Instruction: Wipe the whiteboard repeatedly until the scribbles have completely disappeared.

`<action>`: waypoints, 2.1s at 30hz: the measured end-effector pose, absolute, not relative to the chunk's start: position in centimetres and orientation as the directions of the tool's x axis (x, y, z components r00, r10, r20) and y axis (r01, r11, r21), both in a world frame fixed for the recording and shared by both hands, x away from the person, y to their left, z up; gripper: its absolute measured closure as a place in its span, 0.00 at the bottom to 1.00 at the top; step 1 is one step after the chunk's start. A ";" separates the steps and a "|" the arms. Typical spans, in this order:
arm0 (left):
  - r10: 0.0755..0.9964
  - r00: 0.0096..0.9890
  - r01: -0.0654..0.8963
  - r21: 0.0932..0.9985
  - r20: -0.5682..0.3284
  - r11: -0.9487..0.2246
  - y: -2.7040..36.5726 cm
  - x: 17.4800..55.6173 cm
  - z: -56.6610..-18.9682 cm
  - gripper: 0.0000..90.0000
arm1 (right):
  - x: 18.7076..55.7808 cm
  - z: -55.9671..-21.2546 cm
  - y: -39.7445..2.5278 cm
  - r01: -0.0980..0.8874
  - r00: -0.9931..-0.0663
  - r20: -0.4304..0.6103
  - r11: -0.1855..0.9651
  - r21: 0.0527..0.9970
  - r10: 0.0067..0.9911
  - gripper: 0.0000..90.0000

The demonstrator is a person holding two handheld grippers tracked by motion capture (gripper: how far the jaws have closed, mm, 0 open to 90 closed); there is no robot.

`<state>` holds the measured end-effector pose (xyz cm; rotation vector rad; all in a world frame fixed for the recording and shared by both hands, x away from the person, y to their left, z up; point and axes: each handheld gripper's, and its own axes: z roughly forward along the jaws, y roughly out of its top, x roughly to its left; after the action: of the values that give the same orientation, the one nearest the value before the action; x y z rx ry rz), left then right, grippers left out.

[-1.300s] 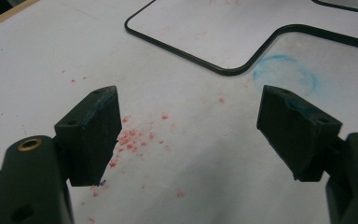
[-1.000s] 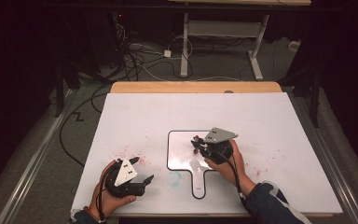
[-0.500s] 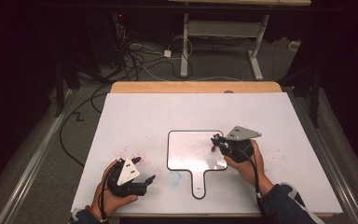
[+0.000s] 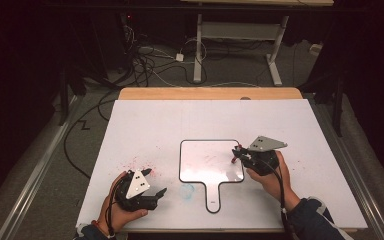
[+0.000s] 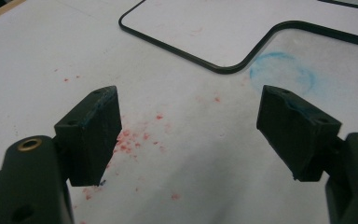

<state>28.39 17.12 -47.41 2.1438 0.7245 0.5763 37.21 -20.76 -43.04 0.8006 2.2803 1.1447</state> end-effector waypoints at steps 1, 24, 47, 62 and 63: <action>0.661 0.734 0.304 0.793 0.159 -0.528 17.1 28.4 -47.4 0.23 | 37.0 -43.1 -20.5 0.291 -0.731 -0.130 0.479 0.828 0.670 0.91; 0.656 0.738 0.300 0.793 0.158 -0.529 17.3 28.3 -47.4 0.23 | 36.5 -43.5 -13.9 0.201 -0.797 -0.175 0.527 0.826 0.578 0.91; 0.653 0.742 0.297 0.796 0.156 -0.527 17.4 28.2 -47.4 0.23 | 38.3 -43.9 -13.1 0.226 -0.802 -0.119 0.481 0.847 0.586 0.91; 0.650 0.745 0.298 0.795 0.152 -0.528 17.4 28.2 -47.4 0.23 | 39.2 -42.7 -13.9 0.278 -0.758 -0.179 0.559 0.781 0.627 0.91; 0.649 0.746 0.299 0.795 0.150 -0.527 17.4 28.3 -47.5 0.23 | 39.0 -42.6 -13.6 0.269 -0.781 -0.164 0.563 0.782 0.602 0.91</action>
<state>28.26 17.38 -47.45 2.1417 0.7102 0.5586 38.97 -13.63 -42.63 0.7053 2.3837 1.0910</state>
